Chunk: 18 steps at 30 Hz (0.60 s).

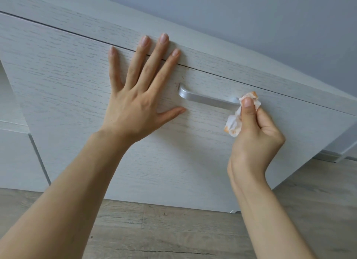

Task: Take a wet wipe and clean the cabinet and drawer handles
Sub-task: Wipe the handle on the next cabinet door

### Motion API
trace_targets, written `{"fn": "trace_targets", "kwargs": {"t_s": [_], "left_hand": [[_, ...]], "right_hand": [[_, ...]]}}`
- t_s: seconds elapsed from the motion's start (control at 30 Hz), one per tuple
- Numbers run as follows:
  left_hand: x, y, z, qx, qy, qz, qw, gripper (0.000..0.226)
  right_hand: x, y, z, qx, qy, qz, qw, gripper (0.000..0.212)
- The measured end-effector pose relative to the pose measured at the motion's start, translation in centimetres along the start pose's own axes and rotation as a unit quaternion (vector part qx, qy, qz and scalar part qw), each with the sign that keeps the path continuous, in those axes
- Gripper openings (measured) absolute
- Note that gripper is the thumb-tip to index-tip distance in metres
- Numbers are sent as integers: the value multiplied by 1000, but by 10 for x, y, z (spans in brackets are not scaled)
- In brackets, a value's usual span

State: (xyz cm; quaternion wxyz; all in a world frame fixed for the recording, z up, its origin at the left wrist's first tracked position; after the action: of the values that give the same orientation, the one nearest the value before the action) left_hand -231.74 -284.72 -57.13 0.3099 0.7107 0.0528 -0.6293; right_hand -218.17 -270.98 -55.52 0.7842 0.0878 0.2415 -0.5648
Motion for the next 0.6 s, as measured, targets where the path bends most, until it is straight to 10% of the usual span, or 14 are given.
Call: {"fn": "trace_targets", "kwargs": {"t_s": [0.23, 0.6], "left_hand": [[3, 9, 4, 1, -7, 7, 1000, 85], [18, 51, 63, -36, -15, 41, 998, 72]], "right_hand": [[22, -10, 23, 19, 30, -34, 999, 11], [43, -87, 68, 16, 19, 274, 961, 24]]}}
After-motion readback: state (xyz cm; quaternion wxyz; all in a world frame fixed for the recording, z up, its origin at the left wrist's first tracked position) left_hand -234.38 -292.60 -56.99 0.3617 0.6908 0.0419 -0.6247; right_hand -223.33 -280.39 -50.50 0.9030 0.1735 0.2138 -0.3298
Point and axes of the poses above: each hand's wrist, its own x-axis away from the middle knuckle, its own y-axis out of the back of the hand, z = x × y, the point moved 2 cm from there along -x, towards the middle knuckle, and after that the axes turned 13 degrees about x, right-handed, at the moved point
